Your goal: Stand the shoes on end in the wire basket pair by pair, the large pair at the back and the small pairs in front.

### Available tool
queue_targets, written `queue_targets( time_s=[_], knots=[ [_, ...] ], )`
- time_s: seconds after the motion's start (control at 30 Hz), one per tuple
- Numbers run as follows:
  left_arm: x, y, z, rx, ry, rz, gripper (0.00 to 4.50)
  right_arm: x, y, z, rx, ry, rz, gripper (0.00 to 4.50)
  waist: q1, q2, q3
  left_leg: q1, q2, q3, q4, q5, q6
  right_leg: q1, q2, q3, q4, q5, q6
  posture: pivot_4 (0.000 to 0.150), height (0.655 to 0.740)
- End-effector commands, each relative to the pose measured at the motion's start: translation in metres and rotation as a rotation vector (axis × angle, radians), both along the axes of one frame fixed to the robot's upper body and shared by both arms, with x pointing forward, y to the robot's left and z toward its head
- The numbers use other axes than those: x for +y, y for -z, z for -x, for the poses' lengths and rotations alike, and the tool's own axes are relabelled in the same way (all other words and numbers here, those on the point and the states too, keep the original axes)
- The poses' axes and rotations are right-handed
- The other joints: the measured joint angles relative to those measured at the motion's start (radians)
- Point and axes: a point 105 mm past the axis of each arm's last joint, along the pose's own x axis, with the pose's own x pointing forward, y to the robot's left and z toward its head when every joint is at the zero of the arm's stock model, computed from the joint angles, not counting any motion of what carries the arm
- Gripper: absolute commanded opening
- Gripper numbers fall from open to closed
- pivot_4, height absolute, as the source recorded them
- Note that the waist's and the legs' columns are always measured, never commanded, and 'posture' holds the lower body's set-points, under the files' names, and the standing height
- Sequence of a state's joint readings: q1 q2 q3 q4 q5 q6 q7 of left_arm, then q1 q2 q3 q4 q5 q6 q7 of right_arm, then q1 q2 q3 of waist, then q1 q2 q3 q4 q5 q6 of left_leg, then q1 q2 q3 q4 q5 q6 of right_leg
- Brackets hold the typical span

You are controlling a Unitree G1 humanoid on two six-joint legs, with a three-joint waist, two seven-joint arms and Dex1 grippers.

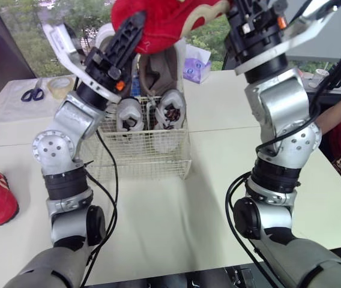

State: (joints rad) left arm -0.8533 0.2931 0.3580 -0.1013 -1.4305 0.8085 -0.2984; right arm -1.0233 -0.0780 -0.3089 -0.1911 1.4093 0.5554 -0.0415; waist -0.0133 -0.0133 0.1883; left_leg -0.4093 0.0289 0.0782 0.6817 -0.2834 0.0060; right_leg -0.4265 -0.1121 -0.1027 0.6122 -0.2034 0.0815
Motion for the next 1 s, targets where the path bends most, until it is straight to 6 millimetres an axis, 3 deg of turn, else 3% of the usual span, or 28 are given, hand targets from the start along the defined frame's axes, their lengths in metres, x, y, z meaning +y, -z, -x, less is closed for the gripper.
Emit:
queue_targets(
  time_s=[0.03,0.13,0.23,0.4,0.53,0.73,1.0],
  knots=[
    [-0.004,0.004,0.017,-0.035,0.008,-0.093,4.33,0.003,-0.021,0.019,-0.105,-0.052,-0.026,1.32,-0.001,0.000,0.000,0.000,0.001,0.000,0.000,0.000,0.000,0.000,0.000,0.000,0.000,0.000,0.000,0.150,0.7400],
    [0.002,0.019,0.033,-0.034,-0.049,-0.233,4.33,-0.002,-0.027,0.020,-0.152,-0.051,0.001,1.32,-0.005,0.000,0.000,0.000,0.002,0.000,-0.001,0.000,0.000,-0.001,0.000,0.000,0.000,0.000,0.000,0.150,0.7400],
    [0.005,0.041,0.056,-0.021,-0.093,-0.420,4.33,-0.015,-0.030,0.025,-0.284,-0.015,0.166,1.32,-0.001,0.001,0.000,0.000,0.002,0.000,-0.002,0.000,0.000,-0.001,0.000,0.001,0.000,0.000,0.000,0.150,0.7400],
    [0.021,0.073,0.080,0.016,-0.237,-0.697,4.33,-0.015,-0.005,0.027,-0.489,-0.027,0.620,1.32,0.001,0.001,0.001,0.000,0.001,0.002,-0.002,-0.002,0.003,-0.001,-0.002,0.001,-0.005,-0.002,-0.003,0.150,0.7400],
    [0.033,0.094,0.097,0.086,-0.233,-0.801,4.33,-0.011,0.012,0.033,-0.568,-0.106,0.801,1.32,-0.004,0.002,0.001,0.000,0.003,0.002,-0.003,-0.003,0.003,-0.001,-0.001,0.001,-0.007,-0.003,-0.003,0.150,0.7400],
    [0.048,0.135,0.120,0.220,-0.211,-0.950,4.33,0.012,0.074,0.023,-0.651,-0.184,1.072,1.32,0.000,0.003,0.002,0.000,0.003,0.003,-0.007,-0.003,0.002,-0.002,0.000,0.001,-0.011,-0.003,-0.004,0.150,0.7400],
    [0.055,0.144,0.125,0.228,-0.281,-1.018,4.33,0.021,0.130,0.000,-0.731,-0.133,1.243,1.32,0.002,0.003,0.002,-0.003,0.002,0.004,-0.009,-0.002,0.001,-0.003,-0.002,0.001,-0.016,-0.002,-0.004,0.150,0.7400]
  ],
)
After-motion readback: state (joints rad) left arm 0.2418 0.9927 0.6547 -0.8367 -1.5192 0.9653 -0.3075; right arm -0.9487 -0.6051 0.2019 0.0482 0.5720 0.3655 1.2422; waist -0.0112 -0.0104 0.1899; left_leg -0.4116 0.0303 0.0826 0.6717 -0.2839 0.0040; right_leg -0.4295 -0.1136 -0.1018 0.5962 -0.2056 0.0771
